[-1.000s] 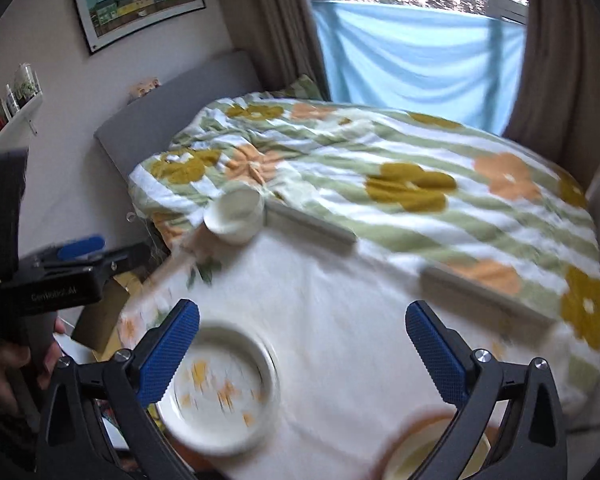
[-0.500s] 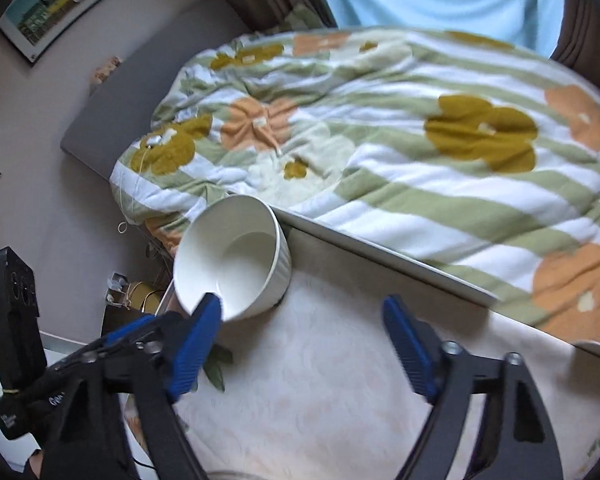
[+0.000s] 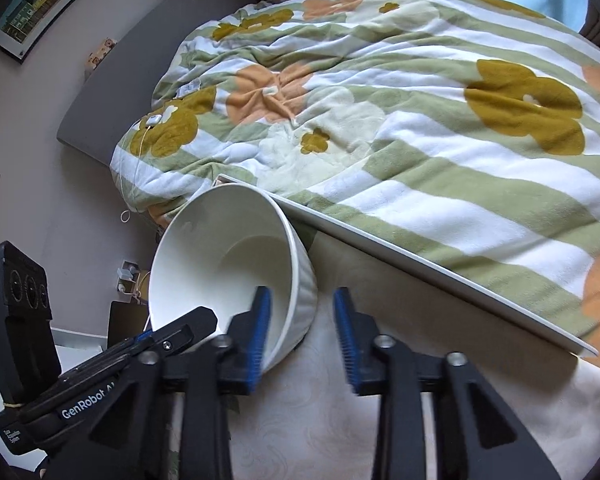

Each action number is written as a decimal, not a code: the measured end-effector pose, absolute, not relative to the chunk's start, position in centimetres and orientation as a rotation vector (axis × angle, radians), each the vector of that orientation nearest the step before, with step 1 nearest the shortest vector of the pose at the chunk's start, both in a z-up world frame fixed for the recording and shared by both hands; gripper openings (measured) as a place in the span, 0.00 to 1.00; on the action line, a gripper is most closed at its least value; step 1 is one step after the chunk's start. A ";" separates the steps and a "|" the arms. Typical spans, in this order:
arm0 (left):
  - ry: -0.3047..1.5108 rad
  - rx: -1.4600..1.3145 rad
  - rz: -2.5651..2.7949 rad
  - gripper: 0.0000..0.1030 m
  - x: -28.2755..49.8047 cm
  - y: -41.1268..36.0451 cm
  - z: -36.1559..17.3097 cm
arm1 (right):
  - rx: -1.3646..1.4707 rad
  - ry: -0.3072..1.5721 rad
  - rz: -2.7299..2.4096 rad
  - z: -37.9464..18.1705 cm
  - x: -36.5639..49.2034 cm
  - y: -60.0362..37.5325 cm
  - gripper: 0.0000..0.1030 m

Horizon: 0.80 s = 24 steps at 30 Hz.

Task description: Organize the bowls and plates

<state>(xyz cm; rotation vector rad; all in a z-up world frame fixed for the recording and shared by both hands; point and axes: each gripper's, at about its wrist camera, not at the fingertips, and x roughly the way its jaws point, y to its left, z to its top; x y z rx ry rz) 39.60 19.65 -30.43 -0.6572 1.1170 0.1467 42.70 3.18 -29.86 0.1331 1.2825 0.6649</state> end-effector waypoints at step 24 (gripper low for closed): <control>0.969 -0.393 -0.003 0.24 31.8 5.8 -16.7 | 0.216 1.064 0.564 -17.6 32.2 -8.3 0.19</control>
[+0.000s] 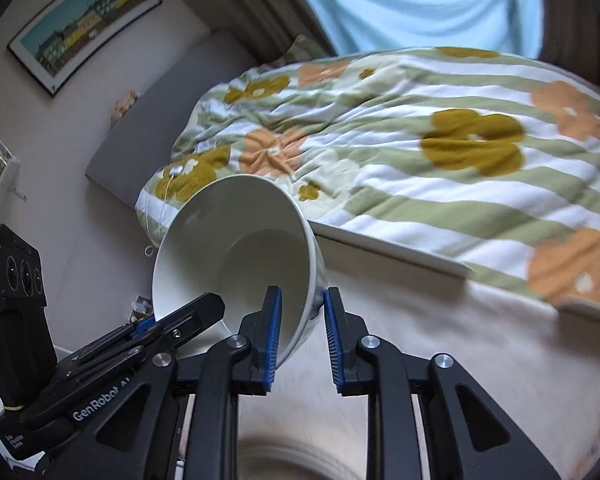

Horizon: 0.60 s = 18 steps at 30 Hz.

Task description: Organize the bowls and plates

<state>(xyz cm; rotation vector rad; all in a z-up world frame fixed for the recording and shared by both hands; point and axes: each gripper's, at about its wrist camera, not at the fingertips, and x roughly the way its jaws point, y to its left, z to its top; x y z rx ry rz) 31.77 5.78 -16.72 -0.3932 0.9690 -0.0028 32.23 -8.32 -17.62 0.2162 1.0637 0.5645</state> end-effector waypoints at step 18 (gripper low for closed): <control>1.163 -0.245 -0.307 0.24 20.0 -20.5 -17.7 | 0.285 1.115 0.265 -16.8 16.9 -32.2 0.19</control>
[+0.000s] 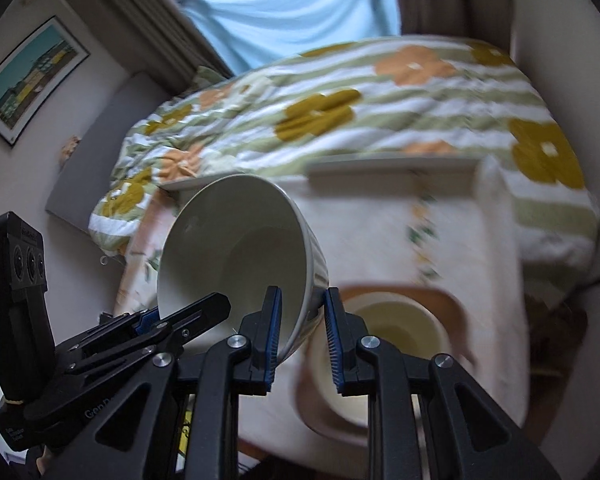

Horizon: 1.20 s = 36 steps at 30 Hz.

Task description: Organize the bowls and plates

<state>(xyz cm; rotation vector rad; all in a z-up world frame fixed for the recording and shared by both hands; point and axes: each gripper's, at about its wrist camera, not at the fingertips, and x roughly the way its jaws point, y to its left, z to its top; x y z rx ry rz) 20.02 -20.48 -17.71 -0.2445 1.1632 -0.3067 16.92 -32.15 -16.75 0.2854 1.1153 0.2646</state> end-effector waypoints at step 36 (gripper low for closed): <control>1.295 0.031 -0.217 0.24 20.2 -28.2 -23.3 | 0.165 1.199 0.227 -23.6 13.4 -36.9 0.19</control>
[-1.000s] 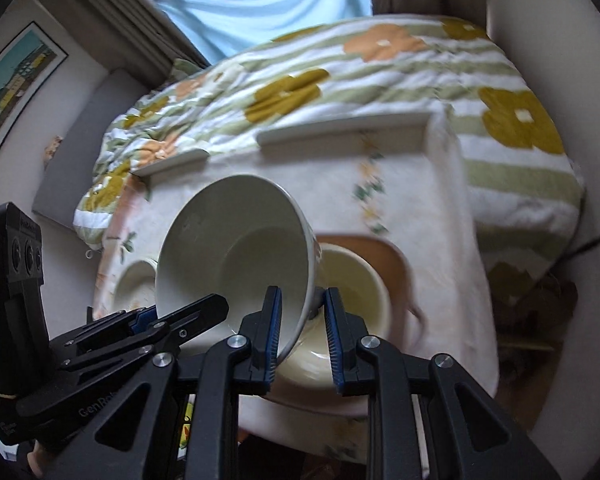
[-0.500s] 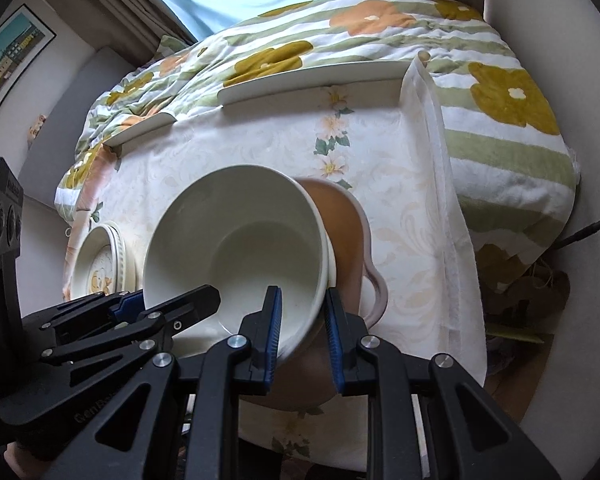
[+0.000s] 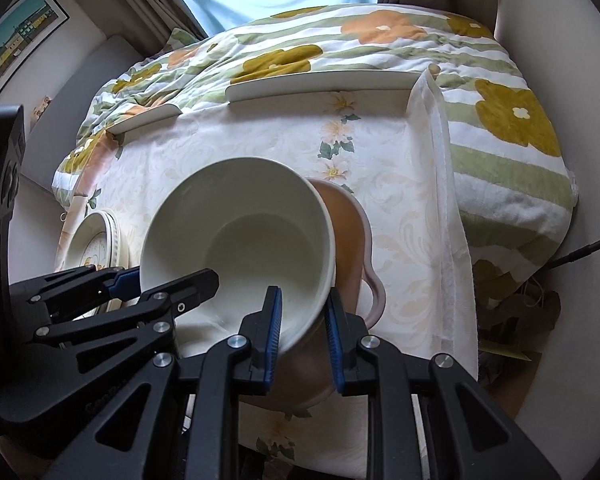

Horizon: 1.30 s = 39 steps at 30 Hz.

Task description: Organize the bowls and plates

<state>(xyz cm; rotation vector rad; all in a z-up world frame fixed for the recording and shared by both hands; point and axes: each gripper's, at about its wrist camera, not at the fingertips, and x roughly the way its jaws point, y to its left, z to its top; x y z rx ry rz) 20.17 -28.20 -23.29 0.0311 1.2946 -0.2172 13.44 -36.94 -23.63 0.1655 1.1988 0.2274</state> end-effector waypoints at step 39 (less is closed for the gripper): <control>0.953 0.121 -0.172 1.00 13.0 -23.7 -14.5 | 0.057 0.950 0.249 -16.9 5.6 -37.9 0.94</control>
